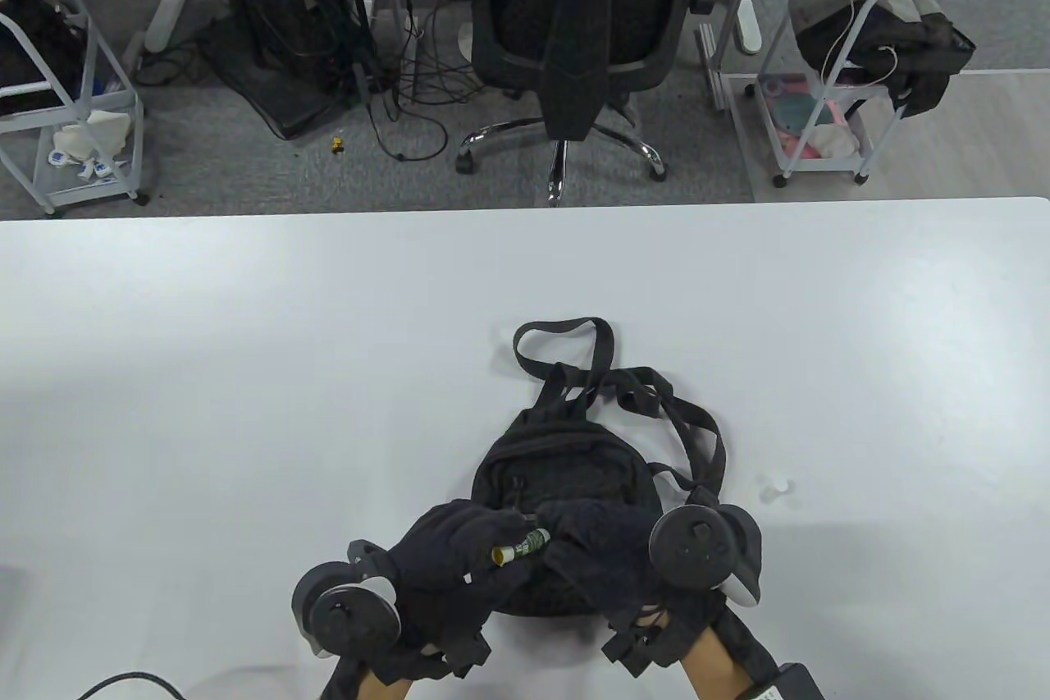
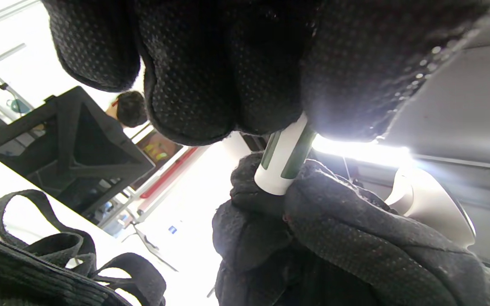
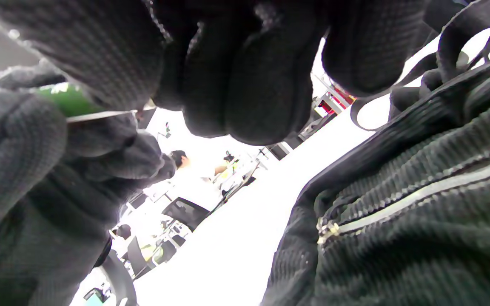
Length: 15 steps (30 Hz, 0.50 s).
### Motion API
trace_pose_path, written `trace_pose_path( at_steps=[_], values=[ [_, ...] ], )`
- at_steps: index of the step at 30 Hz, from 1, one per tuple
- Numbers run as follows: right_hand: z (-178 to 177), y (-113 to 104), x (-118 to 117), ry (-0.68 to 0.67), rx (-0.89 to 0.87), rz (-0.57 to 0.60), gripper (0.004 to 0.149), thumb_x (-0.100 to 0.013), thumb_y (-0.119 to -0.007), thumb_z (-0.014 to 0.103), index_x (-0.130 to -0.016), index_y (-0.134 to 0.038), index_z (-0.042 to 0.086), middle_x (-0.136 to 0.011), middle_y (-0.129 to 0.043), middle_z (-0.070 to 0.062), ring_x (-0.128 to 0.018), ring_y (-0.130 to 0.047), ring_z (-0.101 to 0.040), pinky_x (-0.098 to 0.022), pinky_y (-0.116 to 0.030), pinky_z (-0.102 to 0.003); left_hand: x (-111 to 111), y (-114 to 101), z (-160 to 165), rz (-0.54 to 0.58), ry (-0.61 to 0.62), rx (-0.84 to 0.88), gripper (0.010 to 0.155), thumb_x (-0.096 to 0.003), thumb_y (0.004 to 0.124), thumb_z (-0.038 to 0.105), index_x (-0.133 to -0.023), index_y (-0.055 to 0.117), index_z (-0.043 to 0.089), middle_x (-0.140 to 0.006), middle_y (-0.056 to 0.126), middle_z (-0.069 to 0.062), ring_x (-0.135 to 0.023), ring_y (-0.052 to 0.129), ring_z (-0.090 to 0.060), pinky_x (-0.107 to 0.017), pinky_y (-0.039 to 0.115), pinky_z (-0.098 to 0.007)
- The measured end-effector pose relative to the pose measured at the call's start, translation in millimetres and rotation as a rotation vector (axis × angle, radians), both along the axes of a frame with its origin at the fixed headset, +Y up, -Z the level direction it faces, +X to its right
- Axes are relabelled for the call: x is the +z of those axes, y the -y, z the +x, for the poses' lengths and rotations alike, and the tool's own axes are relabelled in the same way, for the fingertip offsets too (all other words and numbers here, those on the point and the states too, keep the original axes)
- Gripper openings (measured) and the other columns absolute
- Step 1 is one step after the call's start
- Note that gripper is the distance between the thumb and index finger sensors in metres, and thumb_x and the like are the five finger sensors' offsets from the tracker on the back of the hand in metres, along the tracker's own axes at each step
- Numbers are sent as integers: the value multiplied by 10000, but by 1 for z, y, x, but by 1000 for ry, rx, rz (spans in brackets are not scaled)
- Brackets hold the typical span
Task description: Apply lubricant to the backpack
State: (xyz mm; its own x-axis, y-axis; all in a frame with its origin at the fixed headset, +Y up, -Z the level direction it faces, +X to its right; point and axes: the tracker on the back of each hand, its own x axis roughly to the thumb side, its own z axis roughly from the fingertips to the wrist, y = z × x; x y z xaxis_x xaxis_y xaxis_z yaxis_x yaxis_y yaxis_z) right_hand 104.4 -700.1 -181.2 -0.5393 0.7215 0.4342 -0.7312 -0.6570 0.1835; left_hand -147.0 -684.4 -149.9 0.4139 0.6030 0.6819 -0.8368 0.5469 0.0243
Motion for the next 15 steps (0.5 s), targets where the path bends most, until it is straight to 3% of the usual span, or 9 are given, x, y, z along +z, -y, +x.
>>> trace_pose_path(
  at_steps=[10, 15],
  values=[
    [-6, -2, 3, -52, -35, -19, 444, -464, -863, 479, -850, -858, 261, -743, -985, -3, -547, -1092, -185, -511, -838, -483, -1, 3, 1, -67, 23, 88, 569, -374, 989, 455, -835, 910, 131, -672, 1027, -40, -520, 1066, -331, -546, 830, -621],
    [-7, -6, 4, -71, -43, -9, 442, -464, -865, 477, -848, -863, 257, -735, -991, -7, -534, -1096, -184, -508, -841, -481, -1, 5, 3, -66, 22, 64, 570, -393, 946, 488, -858, 906, 159, -728, 1002, -40, -580, 1044, -343, -568, 807, -634]
  ],
)
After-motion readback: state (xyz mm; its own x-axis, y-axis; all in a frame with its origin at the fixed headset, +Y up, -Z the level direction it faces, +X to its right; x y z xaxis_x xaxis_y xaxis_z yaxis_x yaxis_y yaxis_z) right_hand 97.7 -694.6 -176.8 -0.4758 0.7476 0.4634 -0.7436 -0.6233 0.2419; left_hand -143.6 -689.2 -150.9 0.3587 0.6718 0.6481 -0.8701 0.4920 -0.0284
